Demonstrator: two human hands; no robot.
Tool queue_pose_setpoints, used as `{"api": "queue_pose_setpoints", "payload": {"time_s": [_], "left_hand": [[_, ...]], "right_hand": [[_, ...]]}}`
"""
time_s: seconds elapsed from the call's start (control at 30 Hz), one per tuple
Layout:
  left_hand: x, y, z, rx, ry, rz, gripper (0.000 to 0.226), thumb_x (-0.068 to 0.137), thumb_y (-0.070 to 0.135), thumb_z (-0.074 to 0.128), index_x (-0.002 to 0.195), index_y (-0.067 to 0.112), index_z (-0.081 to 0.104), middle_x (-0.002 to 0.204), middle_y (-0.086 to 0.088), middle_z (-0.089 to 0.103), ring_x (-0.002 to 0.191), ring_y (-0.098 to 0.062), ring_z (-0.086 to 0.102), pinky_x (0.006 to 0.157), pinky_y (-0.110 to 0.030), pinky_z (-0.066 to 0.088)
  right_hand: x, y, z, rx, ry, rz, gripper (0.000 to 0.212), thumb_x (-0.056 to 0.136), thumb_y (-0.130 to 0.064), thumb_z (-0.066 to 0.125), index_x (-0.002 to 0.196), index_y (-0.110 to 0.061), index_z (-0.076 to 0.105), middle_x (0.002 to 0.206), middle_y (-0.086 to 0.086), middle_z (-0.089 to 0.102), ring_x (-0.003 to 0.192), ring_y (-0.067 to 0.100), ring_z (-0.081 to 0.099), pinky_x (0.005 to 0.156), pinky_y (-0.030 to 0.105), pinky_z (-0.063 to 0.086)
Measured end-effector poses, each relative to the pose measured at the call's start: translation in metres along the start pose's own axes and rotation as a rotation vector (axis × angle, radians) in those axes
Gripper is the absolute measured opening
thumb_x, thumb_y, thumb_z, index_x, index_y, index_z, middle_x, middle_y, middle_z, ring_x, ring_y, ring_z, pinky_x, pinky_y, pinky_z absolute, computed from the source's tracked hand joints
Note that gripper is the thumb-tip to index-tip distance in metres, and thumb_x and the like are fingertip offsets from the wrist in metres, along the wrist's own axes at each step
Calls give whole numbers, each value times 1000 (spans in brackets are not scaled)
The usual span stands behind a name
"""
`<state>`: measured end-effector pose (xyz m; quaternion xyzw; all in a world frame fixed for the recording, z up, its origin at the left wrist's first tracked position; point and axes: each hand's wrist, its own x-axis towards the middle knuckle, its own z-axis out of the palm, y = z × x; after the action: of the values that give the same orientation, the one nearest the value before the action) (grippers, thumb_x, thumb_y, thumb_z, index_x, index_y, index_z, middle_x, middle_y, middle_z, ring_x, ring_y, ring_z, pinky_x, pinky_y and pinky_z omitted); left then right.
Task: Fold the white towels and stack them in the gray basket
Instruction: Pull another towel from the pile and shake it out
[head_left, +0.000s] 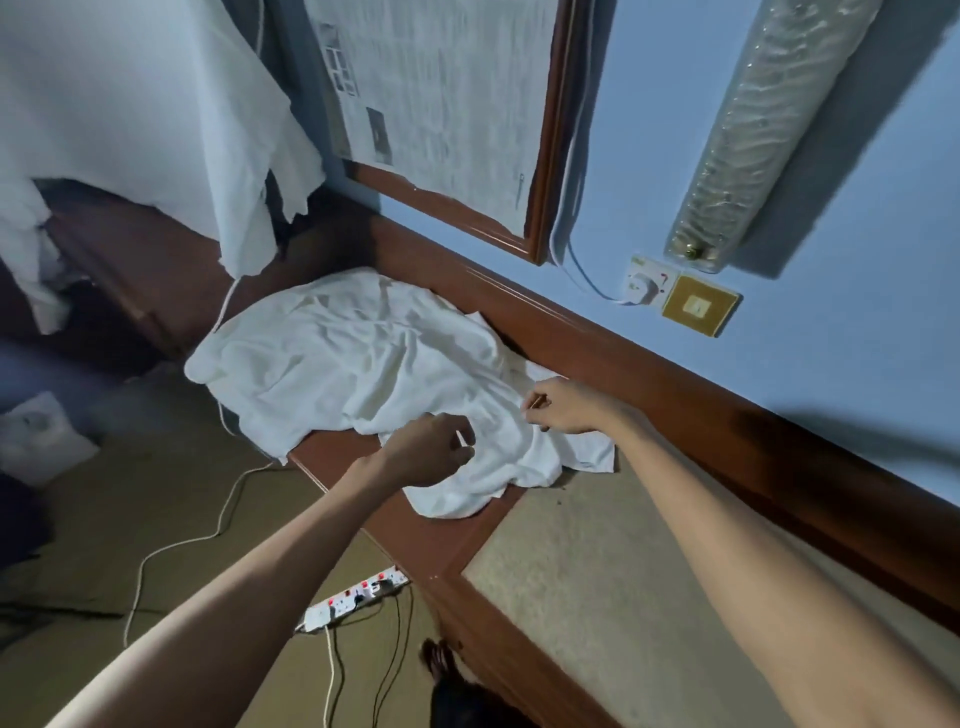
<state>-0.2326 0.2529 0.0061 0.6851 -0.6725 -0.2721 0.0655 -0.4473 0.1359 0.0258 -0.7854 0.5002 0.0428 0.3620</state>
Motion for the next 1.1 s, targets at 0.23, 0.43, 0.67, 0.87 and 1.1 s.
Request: {"api": "queue_pose_setpoints", "payload": {"time_s": [0.23,0.43,0.67,0.87,1.1], "left_hand": [[62,-105,-21,-30,67,-177,25,100,39,57,123,30,63,108,10,72,104,-17,58,81,-35,45],[143,-197,-32,-70,120,-360,35,100,47,57,129,28,58,118,3,69,112,-25,61,86,-37,47],[202,-269,-19,-171,87,-497,67,95,58,61,147,19,42,138,-5,57,125,-27,55,96,-40,46],[229,-286,9,-223,-38,-527,93,88,59,71,158,18,26,148,-8,50,136,-31,47,100,-43,44],[231,-281,-21,-480,130,-439,20,93,36,71,85,17,68,75,-6,63,72,-27,59,58,-32,40]], "right_hand": [[127,-36,39,30,-90,6,34,98,-34,65,124,-13,59,118,8,69,101,24,70,83,33,51],[232,-36,70,69,57,113,51,100,-47,57,134,-9,54,136,9,60,125,28,56,101,39,47],[311,-24,118,-82,260,258,59,99,-44,59,143,-7,45,140,18,50,130,38,47,102,46,42],[332,-6,136,-61,384,266,26,96,-32,67,115,-14,65,120,7,65,117,31,55,95,43,39],[314,-3,114,383,451,123,34,96,-32,69,78,-18,45,66,-8,49,59,7,45,60,33,34]]}}
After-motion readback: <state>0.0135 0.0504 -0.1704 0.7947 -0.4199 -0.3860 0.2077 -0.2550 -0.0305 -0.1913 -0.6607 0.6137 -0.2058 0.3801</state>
